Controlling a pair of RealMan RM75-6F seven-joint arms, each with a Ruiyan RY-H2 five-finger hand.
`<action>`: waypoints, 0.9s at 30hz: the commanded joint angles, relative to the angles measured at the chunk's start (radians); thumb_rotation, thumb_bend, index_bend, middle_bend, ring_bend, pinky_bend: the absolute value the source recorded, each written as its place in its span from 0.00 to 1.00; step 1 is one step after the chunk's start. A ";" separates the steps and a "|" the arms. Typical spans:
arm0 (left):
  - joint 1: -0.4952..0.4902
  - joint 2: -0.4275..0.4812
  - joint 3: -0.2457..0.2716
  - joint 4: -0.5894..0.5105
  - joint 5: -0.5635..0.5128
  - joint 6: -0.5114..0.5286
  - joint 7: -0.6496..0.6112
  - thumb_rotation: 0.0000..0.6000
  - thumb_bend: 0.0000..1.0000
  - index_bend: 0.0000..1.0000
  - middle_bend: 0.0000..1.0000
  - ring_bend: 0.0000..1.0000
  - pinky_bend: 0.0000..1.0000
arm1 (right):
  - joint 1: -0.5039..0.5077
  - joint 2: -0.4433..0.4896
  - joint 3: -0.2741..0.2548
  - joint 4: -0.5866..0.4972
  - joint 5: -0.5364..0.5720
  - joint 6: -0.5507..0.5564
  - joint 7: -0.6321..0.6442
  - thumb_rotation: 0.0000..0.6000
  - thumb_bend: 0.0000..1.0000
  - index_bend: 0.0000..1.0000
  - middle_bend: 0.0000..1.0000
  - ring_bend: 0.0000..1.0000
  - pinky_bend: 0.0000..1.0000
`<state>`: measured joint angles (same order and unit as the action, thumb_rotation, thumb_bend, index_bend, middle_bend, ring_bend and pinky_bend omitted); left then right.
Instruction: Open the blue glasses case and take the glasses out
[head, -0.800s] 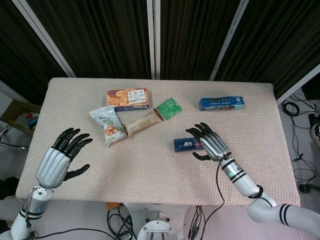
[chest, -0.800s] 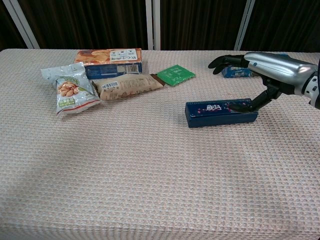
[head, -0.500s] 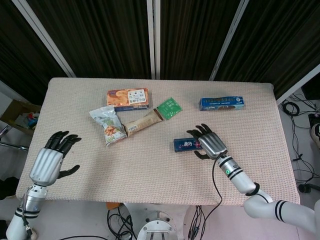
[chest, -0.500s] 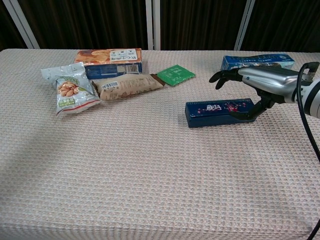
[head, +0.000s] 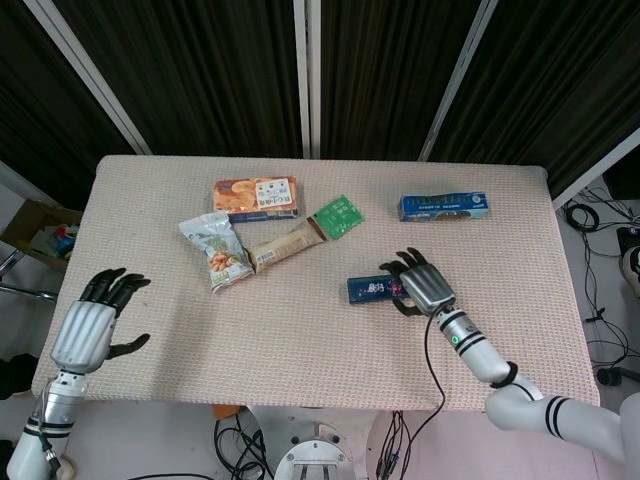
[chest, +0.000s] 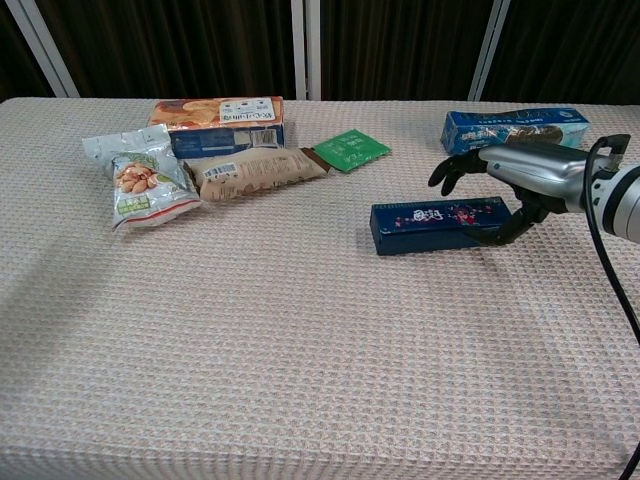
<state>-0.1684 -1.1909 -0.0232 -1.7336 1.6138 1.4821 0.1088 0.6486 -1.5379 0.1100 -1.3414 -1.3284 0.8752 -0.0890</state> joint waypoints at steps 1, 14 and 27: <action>-0.002 -0.001 -0.001 0.002 -0.001 -0.002 -0.001 1.00 0.03 0.23 0.22 0.12 0.15 | 0.004 -0.006 -0.001 0.010 0.001 -0.005 0.002 1.00 0.34 0.23 0.27 0.07 0.05; -0.003 0.000 -0.003 0.007 0.001 0.001 -0.010 1.00 0.03 0.23 0.22 0.12 0.15 | 0.012 -0.020 -0.004 0.041 -0.002 -0.008 0.032 1.00 0.44 0.32 0.33 0.12 0.07; -0.005 0.000 0.000 0.012 0.006 -0.001 -0.021 1.00 0.03 0.23 0.22 0.12 0.15 | 0.039 -0.024 0.023 0.052 0.015 -0.024 0.045 1.00 0.52 0.38 0.36 0.16 0.09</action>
<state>-0.1734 -1.1907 -0.0234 -1.7219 1.6205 1.4816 0.0876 0.6784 -1.5575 0.1253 -1.2945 -1.3208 0.8614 -0.0400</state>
